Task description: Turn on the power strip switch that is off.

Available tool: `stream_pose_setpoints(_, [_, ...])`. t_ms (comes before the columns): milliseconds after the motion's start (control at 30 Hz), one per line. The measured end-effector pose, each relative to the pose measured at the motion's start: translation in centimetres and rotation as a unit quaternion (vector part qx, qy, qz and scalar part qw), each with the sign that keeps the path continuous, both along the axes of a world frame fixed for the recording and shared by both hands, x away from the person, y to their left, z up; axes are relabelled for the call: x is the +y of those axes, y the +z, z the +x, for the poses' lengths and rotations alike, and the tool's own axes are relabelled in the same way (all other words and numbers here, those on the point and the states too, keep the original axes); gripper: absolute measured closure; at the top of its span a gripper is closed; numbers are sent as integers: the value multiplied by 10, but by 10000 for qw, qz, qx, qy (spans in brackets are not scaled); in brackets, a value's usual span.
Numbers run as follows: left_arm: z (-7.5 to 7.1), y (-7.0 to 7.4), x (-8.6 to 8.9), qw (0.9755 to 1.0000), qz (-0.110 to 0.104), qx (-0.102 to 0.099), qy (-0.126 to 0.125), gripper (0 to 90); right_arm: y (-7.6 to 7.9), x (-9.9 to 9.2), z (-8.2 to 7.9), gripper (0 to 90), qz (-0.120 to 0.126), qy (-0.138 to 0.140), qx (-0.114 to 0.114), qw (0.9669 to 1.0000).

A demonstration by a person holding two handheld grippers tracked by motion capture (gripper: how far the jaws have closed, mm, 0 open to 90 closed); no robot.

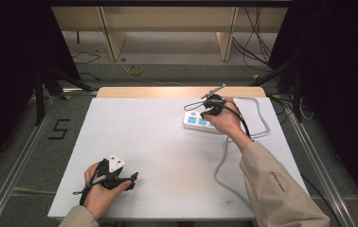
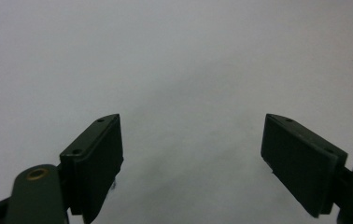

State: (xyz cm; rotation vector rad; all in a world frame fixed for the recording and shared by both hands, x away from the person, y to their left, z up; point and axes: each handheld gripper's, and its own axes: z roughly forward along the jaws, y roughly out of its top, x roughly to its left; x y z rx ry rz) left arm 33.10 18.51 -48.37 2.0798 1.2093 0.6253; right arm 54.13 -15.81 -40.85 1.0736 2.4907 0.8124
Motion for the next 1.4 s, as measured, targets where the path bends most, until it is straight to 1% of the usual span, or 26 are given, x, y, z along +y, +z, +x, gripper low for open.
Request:
stream_pose_setpoints(200, [0, 0, 0, 10000, 17, 1, -3, 207, -1, 1, 4, 900, -59, -16, 27, 10000])
stream_pose_setpoints(767, [1, 0, 0, 10000, 18, -7, -10, 209, -3, 0, 11, 900, -78, -128, 115, 9998])
stream_pose_setpoints(833, [1, 0, 0, 10000, 18, -8, -9, 209, -3, 0, 12, 900, -97, -119, 86, 9998])
stream_pose_setpoints(933, [0, 0, 0, 10000, 17, -12, -9, 209, -1, 1, 13, 900, -102, -152, 122, 9998])
stream_pose_setpoints(1100, [0, 0, -1, 10000, 10, -13, -9, 208, 1, 1, 17, 900, -135, -139, 81, 9998])
stream_pose_setpoints(1200, [0, 0, 0, 10000, 17, -13, -14, 208, 2, 2, 18, 900, -139, -176, 85, 9997])
stream_pose_setpoints(1400, [0, 0, -1, 10000, 8, -17, -8, 209, -1, 2, 20, 900, -134, -188, 115, 9997])
